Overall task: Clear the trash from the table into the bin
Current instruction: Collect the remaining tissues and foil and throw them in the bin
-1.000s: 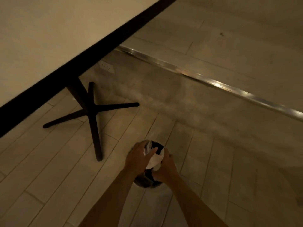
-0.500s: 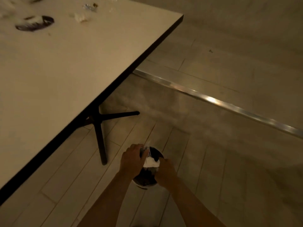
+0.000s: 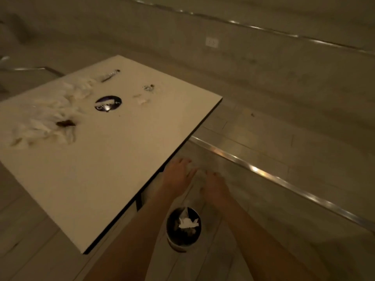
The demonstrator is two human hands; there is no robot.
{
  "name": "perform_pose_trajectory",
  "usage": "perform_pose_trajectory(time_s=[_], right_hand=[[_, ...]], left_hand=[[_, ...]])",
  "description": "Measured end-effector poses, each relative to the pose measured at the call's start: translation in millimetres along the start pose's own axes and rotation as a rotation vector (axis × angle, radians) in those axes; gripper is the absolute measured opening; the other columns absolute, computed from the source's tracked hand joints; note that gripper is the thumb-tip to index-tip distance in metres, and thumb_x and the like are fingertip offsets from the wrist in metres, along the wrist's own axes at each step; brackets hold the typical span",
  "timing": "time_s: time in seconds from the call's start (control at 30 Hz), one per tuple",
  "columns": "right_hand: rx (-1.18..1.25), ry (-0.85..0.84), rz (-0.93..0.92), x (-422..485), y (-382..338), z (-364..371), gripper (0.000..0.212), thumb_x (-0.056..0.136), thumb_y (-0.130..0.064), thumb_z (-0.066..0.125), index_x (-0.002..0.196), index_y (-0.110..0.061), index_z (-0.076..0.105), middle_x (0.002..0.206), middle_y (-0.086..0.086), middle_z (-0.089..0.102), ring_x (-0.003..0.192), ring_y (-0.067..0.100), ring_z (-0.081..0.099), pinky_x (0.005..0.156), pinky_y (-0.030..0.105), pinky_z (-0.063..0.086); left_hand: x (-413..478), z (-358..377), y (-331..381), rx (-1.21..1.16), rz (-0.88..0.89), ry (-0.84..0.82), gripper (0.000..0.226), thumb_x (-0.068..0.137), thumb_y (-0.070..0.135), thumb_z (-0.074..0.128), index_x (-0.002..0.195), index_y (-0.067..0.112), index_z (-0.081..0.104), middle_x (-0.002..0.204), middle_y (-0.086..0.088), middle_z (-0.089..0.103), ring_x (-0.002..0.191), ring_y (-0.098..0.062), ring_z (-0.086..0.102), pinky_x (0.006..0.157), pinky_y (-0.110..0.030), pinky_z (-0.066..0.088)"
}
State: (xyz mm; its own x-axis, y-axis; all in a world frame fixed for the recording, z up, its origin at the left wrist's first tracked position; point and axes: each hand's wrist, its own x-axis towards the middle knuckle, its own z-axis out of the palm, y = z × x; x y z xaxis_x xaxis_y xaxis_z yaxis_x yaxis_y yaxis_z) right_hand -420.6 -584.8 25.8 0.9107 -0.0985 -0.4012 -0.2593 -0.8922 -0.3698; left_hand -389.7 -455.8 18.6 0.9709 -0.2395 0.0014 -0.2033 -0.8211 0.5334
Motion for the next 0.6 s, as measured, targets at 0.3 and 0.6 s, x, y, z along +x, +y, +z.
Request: perform_pose_trajectory(time_s=[0.3,0.6], right_hand=[[0.098,0.072,-0.171,17,-106,-39,0.057,0.083,-0.006,0.056,0.136,-0.008,0.034,0.136,0.015,0.046,0.125,0.030,0.044,0.098,0.033,0.040],[0.059,0.089,-0.132,54,-221,1,0.052,0.087,-0.010,0.050,0.135,-0.017,0.033,0.136,0.011,0.037,0.125,0.031,0.038,0.099,0.042,0.039]], left_hand=[[16,-118,-55,0.075,-0.101,0.152,0.043,0.093,0.049,0.041,0.123,0.020,0.053,0.125,-0.006,0.056,0.113,-0.026,0.053,0.095,-0.039,0.042],[37,-194,-200,0.183,-0.157,0.130,0.046,0.092,0.050,0.044,0.125,0.020,0.051,0.127,-0.006,0.054,0.115,-0.026,0.053,0.095,-0.040,0.042]])
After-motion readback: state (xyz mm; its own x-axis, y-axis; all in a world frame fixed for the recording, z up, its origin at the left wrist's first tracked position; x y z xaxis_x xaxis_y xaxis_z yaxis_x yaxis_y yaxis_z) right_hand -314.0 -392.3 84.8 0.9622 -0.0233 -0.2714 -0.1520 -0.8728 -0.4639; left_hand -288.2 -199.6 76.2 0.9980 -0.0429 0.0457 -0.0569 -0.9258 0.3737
